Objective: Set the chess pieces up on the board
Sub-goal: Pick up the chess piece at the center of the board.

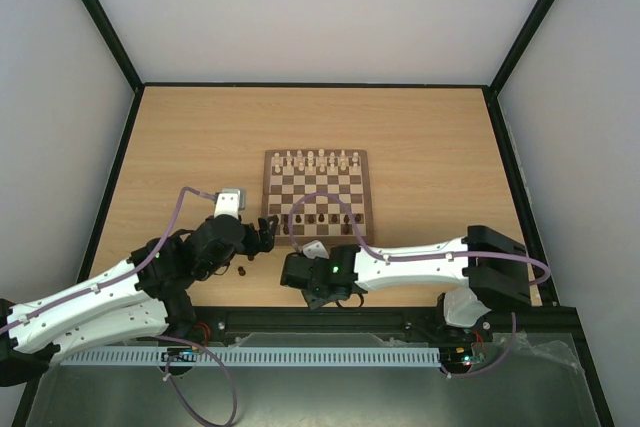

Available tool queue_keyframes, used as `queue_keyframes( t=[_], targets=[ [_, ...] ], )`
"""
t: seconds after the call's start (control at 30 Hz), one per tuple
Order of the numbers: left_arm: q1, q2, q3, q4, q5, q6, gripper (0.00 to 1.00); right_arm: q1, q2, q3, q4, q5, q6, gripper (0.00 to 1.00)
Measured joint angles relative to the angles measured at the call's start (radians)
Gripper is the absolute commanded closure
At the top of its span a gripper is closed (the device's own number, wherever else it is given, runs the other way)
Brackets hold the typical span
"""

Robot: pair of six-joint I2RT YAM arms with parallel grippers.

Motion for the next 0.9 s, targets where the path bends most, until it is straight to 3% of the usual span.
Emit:
queue_keyframes(
  t=[0.33, 0.63, 0.9],
  targets=[
    [0.001, 0.0, -0.012, 0.011, 0.007, 0.016, 0.01, 0.0, 0.047, 0.023, -0.005, 0.03, 0.005, 0.68],
    [0.001, 0.0, -0.012, 0.011, 0.007, 0.018, 0.01, -0.014, 0.06, 0.023, -0.003, 0.038, 0.005, 0.88],
    [0.002, -0.007, -0.012, 0.01, -0.001, 0.015, 0.01, -0.072, 0.048, 0.024, -0.008, 0.046, -0.027, 0.89]
  ],
)
